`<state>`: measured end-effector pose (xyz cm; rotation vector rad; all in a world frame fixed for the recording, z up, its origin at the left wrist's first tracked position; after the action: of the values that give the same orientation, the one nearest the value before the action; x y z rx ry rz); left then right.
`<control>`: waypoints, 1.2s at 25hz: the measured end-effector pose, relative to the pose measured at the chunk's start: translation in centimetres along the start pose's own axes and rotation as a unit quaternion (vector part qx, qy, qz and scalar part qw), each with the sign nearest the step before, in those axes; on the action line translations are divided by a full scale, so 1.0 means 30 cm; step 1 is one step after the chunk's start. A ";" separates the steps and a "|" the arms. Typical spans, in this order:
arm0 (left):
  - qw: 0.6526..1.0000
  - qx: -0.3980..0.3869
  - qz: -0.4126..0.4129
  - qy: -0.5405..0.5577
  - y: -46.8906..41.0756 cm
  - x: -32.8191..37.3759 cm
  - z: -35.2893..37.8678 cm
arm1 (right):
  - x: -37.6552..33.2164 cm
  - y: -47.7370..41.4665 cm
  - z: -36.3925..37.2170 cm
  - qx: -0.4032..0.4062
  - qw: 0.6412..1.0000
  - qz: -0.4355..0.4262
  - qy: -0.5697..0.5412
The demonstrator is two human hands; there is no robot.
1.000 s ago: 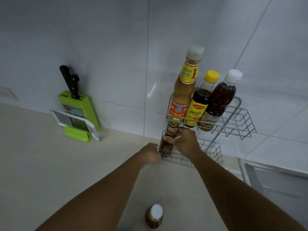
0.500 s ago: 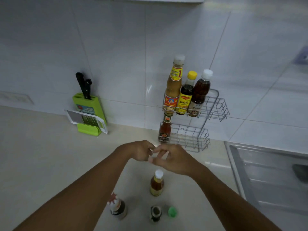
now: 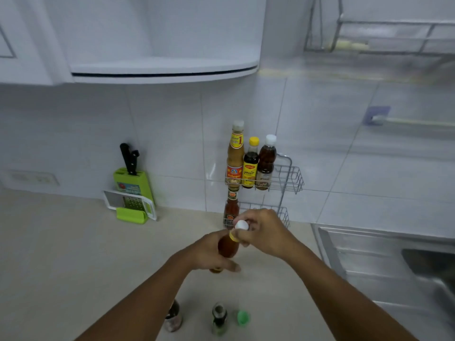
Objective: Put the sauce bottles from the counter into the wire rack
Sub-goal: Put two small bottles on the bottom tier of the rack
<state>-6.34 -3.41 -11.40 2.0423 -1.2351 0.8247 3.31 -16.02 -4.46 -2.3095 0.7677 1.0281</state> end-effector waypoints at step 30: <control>0.937 0.210 0.076 -0.267 -0.101 0.385 -0.051 | 0.126 -0.127 -0.179 0.090 0.910 0.329 -0.237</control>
<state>0.41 -7.21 -2.18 2.6638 -1.6334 0.6615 10.63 -17.76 -3.42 -1.5470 1.3924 1.6377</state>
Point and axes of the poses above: each hand's wrist, its own y-axis away from the middle knuckle, its own z-axis out of the palm, x = y × z, the point moved 5 cm from there along -y, towards the middle knuckle, and after that the axes turned 11 degrees about x, right-handed, at the moved point
